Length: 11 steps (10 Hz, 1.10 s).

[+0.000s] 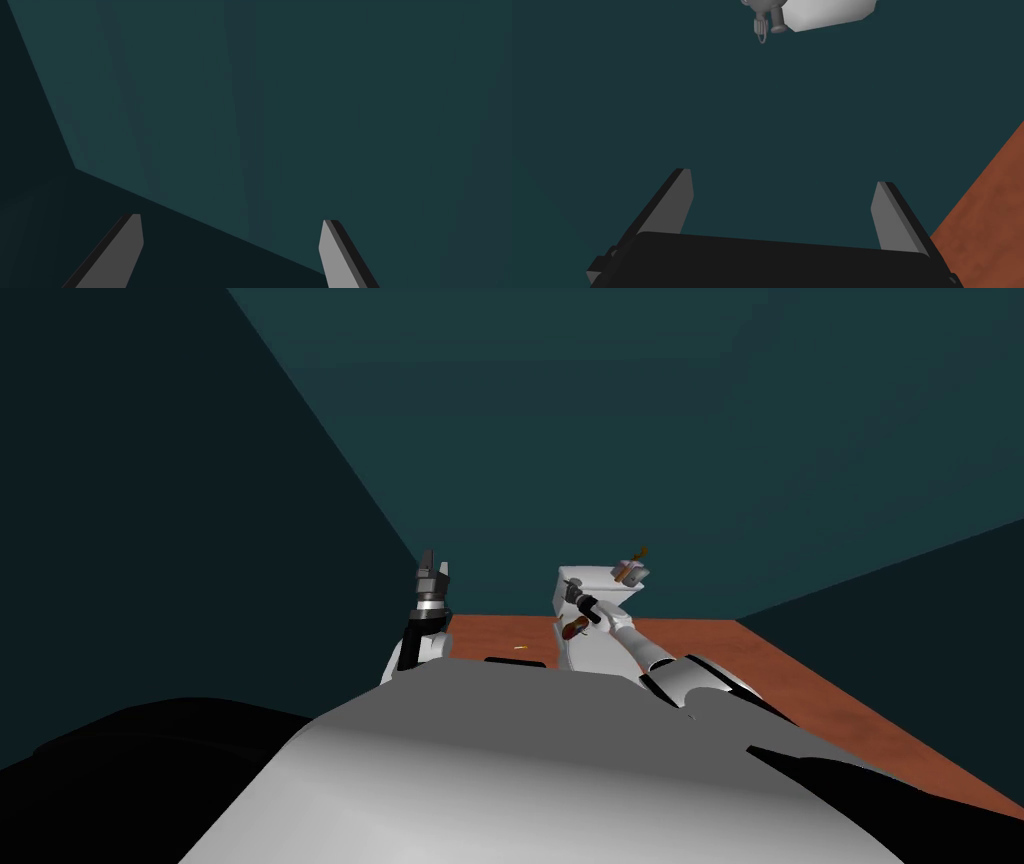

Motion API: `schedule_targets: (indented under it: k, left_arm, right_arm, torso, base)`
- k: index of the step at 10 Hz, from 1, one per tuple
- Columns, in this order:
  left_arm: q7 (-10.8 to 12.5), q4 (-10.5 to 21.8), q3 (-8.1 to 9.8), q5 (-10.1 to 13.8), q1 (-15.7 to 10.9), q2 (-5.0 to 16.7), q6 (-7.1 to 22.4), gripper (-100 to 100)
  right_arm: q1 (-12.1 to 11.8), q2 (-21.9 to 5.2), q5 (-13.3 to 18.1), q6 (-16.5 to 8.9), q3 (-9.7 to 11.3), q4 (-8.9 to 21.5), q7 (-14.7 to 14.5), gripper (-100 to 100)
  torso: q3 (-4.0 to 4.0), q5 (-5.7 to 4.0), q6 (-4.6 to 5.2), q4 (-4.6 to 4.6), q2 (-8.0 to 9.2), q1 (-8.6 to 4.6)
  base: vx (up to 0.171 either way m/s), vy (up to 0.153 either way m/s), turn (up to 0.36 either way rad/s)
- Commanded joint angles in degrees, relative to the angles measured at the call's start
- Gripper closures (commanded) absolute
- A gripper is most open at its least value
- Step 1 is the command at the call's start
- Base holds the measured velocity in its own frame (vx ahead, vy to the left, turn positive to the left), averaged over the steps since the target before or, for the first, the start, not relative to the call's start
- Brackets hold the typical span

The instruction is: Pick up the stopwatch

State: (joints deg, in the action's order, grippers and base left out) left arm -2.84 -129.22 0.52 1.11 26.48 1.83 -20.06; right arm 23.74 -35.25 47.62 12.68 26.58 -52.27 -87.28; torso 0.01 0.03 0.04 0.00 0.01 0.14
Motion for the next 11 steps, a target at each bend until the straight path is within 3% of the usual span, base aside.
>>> schedule_targets:
  k: [1, 5, 6, 10, 11]
  left_arm:
    - [0.00, 0.00, 0.00, 0.00, 0.00, 0.00, 0.00, 0]
    - [0.00, 0.00, 0.00, 0.00, 0.00, 0.00, 0.00, 0]
    - [0.00, 0.00, 0.00, 0.00, 0.00, 0.00, 0.00, 0]
    - [0.00, 0.00, 0.00, 0.00, 0.00, 0.00, 0.00, 0]
    - [0.00, 0.00, 0.00, 0.00, 0.00, 0.00, 0.00, 0]
  right_arm:
    - [1.01, -1.23, 0.64, -0.20, 0.08, 2.86, -2.76, -100]
    - [3.21, -4.18, 2.03, -0.99, 0.42, 8.90, -8.21, -100]
    - [3.21, -4.18, 2.03, -0.99, 0.42, 8.90, -8.21, -100]
    - [5.14, -7.29, 3.22, -1.69, 0.61, 14.35, -13.22, -100]
    - [4.67, -6.75, 3.00, -1.29, 0.21, 13.56, -12.65, -100]
  torso:
    - [0.00, 0.00, 0.00, 0.00, 0.00, 0.00]
    - [0.00, 0.03, -0.01, 0.01, -0.01, 0.07]
    - [0.00, 0.02, 0.00, 0.00, -0.01, 0.10]
    - [0.02, 0.02, 0.00, 0.01, 0.03, 0.08]
    - [0.01, 0.02, 0.00, 0.01, 0.01, 0.07]
  base:
    - [-0.008, 0.057, 0.062]
    - [0.006, 0.070, 0.063]
    - [0.001, 0.049, 0.022]
    - [0.001, 0.056, 0.055]
    - [0.004, 0.024, 0.008]
